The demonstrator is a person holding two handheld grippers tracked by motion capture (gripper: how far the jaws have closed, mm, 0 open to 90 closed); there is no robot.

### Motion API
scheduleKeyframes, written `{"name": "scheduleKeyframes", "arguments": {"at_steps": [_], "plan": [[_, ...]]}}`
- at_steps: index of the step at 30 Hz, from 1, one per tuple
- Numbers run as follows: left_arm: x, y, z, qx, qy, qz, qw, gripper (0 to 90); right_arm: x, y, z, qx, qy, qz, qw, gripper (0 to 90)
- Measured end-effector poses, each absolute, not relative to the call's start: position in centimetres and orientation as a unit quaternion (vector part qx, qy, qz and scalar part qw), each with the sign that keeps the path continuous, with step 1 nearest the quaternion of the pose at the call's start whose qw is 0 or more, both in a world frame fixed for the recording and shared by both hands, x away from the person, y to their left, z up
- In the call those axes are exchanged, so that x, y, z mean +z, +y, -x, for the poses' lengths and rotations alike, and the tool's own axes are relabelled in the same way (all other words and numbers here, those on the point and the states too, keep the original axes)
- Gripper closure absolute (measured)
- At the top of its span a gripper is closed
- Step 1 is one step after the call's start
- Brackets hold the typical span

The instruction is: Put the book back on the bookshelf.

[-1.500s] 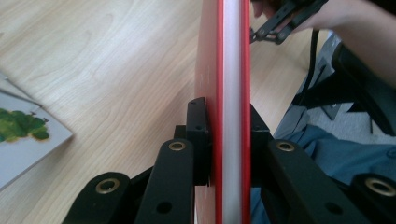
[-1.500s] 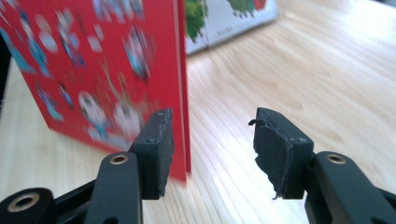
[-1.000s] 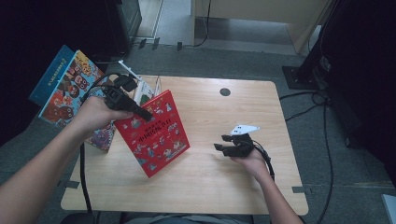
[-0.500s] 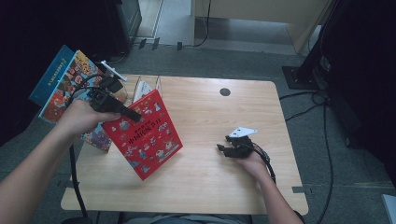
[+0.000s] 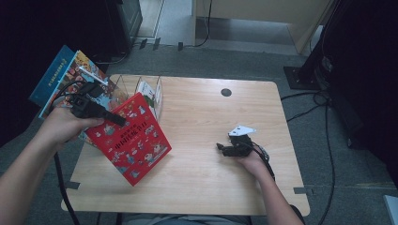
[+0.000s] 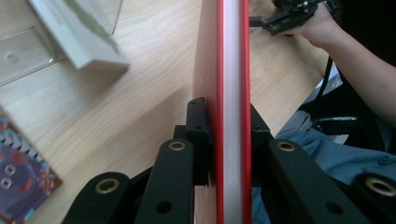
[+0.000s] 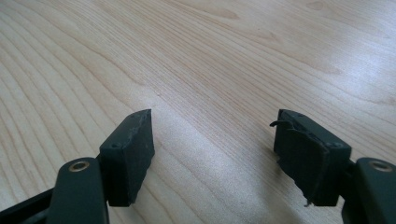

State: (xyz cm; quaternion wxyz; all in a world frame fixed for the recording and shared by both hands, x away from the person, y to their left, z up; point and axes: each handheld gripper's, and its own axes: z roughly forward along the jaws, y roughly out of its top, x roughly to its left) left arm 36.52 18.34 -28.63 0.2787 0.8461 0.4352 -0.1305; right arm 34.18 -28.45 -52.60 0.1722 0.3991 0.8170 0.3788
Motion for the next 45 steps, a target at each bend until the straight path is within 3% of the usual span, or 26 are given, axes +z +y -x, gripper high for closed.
{"name": "scheduleKeyframes", "arguments": {"at_steps": [28,45], "plan": [[-27.9,28.6,-36.0,-0.091,0.57,-0.764,0.289,78.8,-52.6,-28.4,-34.4,0.375,0.818,-0.401,0.17,24.4],[-27.7,28.9,-39.3,-0.062,0.631,-0.716,0.293,79.1,-52.6,-28.4,-34.5,0.376,0.817,-0.404,0.17,23.8]]}}
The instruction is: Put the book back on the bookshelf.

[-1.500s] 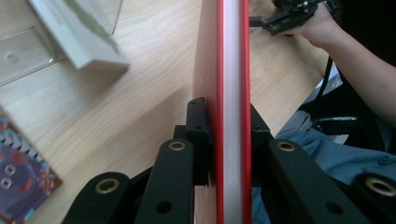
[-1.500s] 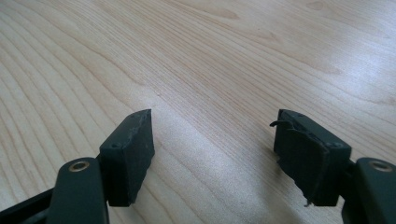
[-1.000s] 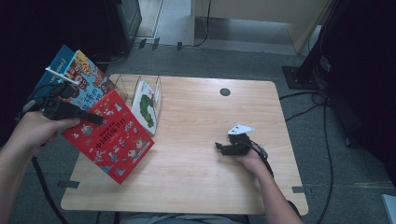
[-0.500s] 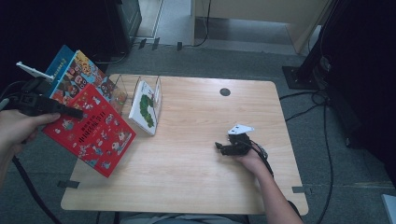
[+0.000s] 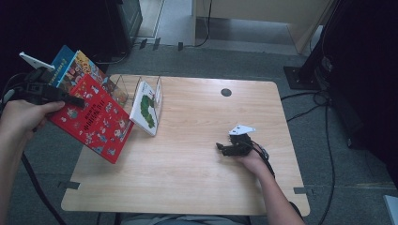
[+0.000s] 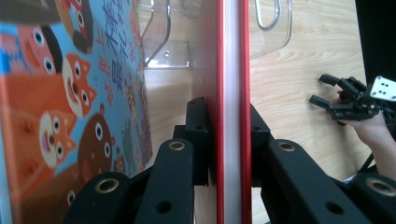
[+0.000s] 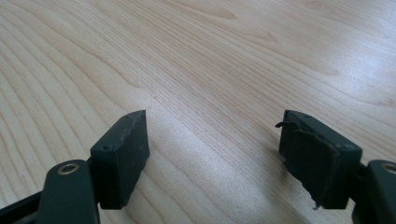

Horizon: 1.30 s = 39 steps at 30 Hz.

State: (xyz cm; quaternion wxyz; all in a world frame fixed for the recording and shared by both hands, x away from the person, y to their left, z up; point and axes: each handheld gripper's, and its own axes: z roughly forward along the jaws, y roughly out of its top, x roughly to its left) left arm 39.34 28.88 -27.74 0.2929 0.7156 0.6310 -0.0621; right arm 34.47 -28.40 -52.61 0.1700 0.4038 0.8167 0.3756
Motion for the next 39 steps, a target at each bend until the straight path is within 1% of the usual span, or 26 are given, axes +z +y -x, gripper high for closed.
{"name": "scheduleKeyframes", "arguments": {"at_steps": [10,19,25,29,33,39], "plan": [[-27.8,28.2,-41.5,-0.043,0.65,-0.694,0.307,78.9,-52.6,-28.4,-34.5,0.375,0.817,-0.403,0.17,23.8],[-28.3,27.4,-43.6,-0.031,0.658,-0.689,0.302,79.1,-52.6,-28.4,-34.5,0.375,0.817,-0.403,0.17,23.7],[-28.6,27.6,-45.0,-0.039,0.661,-0.681,0.311,79.1,-52.6,-28.4,-34.5,0.375,0.816,-0.405,0.17,23.6],[-28.7,27.4,-45.9,-0.028,0.669,-0.674,0.312,79.1,-52.6,-28.4,-34.5,0.375,0.816,-0.405,0.171,23.6],[-29.0,26.8,-47.0,-0.015,0.672,-0.673,0.309,79.0,-52.6,-28.4,-34.5,0.374,0.816,-0.406,0.171,23.4],[-29.1,26.2,-48.1,-0.017,0.665,-0.676,0.317,79.2,-52.6,-28.3,-34.4,0.374,0.814,-0.41,0.172,23.1]]}}
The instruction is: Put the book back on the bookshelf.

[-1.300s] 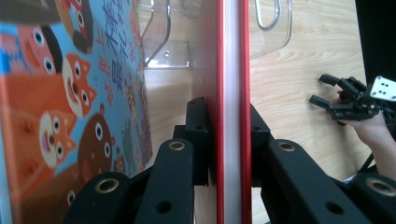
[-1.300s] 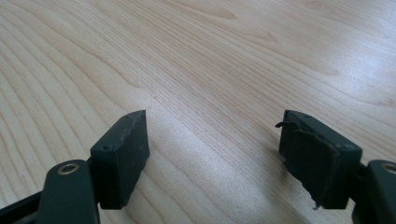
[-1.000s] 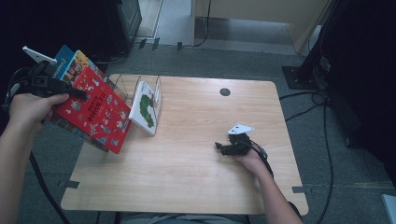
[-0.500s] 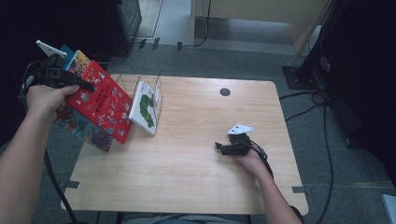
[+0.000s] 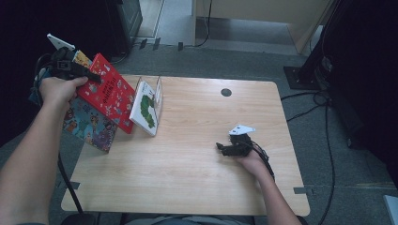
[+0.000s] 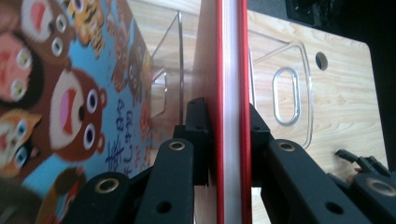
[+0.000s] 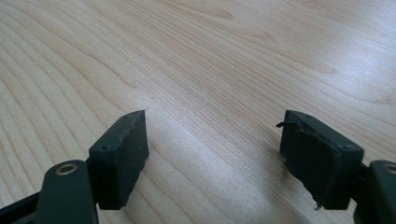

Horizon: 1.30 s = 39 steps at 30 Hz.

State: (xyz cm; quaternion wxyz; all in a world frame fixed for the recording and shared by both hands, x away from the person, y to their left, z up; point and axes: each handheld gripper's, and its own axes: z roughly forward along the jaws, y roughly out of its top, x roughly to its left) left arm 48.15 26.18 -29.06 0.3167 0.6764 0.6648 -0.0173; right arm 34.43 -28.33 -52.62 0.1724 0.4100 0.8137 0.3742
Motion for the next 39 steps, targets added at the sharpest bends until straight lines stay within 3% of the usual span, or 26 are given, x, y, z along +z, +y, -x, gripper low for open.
{"name": "scheduleKeyframes", "arguments": {"at_steps": [20,28,39], "plan": [[-30.8,25.4,-49.9,-0.016,0.67,-0.671,0.317,76.7,-52.6,-28.9,-33.7,0.371,0.807,-0.424,0.18,23.1],[-29.7,26.0,-49.5,0.004,0.671,-0.68,0.296,59.2,-52.6,-29.0,-33.7,0.371,0.806,-0.425,0.18,23.1],[-26.0,27.8,-47.7,0.006,0.656,-0.672,0.343,54.5,-52.6,-29.0,-33.6,0.371,0.806,-0.426,0.179,23.0]]}}
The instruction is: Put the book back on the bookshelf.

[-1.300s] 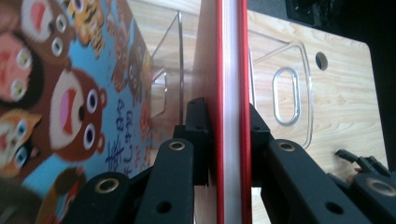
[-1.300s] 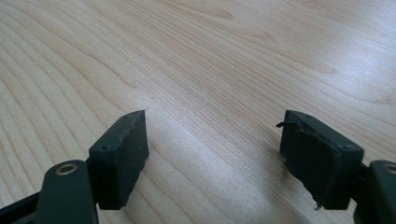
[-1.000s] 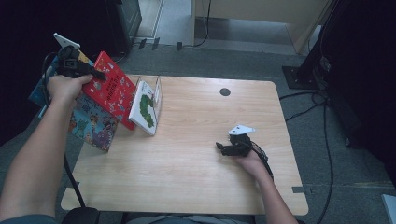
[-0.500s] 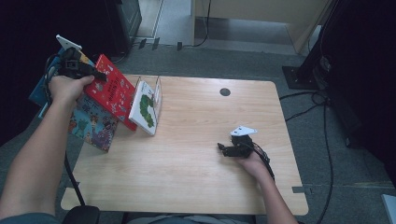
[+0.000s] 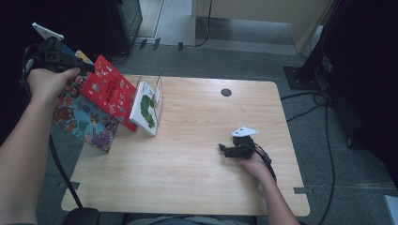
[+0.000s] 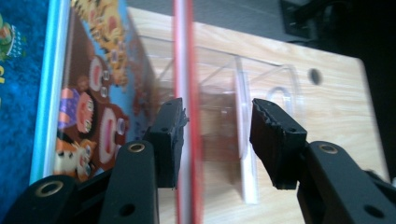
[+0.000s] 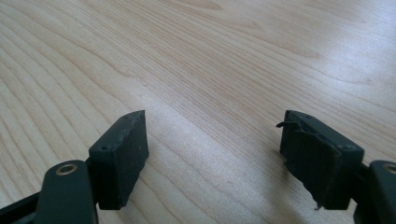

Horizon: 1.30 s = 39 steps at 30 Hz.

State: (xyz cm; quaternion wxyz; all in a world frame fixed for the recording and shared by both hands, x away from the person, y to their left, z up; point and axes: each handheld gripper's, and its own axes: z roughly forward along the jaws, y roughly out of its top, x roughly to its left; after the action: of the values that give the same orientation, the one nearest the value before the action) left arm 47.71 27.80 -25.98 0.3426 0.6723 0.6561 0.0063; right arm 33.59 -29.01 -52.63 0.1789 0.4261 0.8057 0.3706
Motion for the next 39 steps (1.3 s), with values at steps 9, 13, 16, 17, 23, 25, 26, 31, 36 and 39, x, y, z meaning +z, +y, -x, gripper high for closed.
{"name": "scheduleKeyframes", "arguments": {"at_steps": [9,13,16,17,23,25,26,31,36,39], "plan": [[-25.6,27.0,-45.5,-0.011,0.635,-0.684,0.36,49.3,-52.6,-29.1,-33.5,0.371,0.809,-0.42,0.177,20.6],[-26.1,26.1,-44.7,-0.018,0.624,-0.694,0.359,48.5,-52.7,-29.2,-33.5,0.371,0.813,-0.413,0.174,19.5],[-26.6,25.3,-44.0,-0.023,0.615,-0.7,0.362,47.5,-52.7,-29.2,-33.4,0.371,0.814,-0.414,0.172,19.1],[-26.7,25.1,-43.8,-0.028,0.612,-0.702,0.363,47.3,-52.7,-29.2,-33.5,0.371,0.814,-0.414,0.172,19.0],[-27.2,23.7,-42.3,-0.042,0.593,-0.71,0.377,46.8,-52.7,-29.2,-33.5,0.37,0.815,-0.411,0.172,18.3],[-27.4,23.3,-41.9,-0.04,0.588,-0.716,0.375,46.8,-52.7,-29.2,-33.5,0.37,0.815,-0.411,0.172,18.2],[-27.6,23.1,-41.6,-0.042,0.585,-0.718,0.376,46.7,-52.7,-29.2,-33.5,0.37,0.815,-0.411,0.172,18.1],[-29.1,21.9,-40.3,-0.056,0.573,-0.725,0.377,45.9,-52.7,-29.1,-33.6,0.369,0.818,-0.407,0.171,16.2],[-30.8,21.2,-38.6,-0.064,0.561,-0.73,0.386,45.5,-52.7,-29.1,-33.8,0.369,0.82,-0.405,0.169,14.6],[-31.8,20.6,-37.6,-0.058,0.557,-0.738,0.377,45.3,-52.7,-29.0,-33.9,0.367,0.821,-0.403,0.168,13.8]]}}
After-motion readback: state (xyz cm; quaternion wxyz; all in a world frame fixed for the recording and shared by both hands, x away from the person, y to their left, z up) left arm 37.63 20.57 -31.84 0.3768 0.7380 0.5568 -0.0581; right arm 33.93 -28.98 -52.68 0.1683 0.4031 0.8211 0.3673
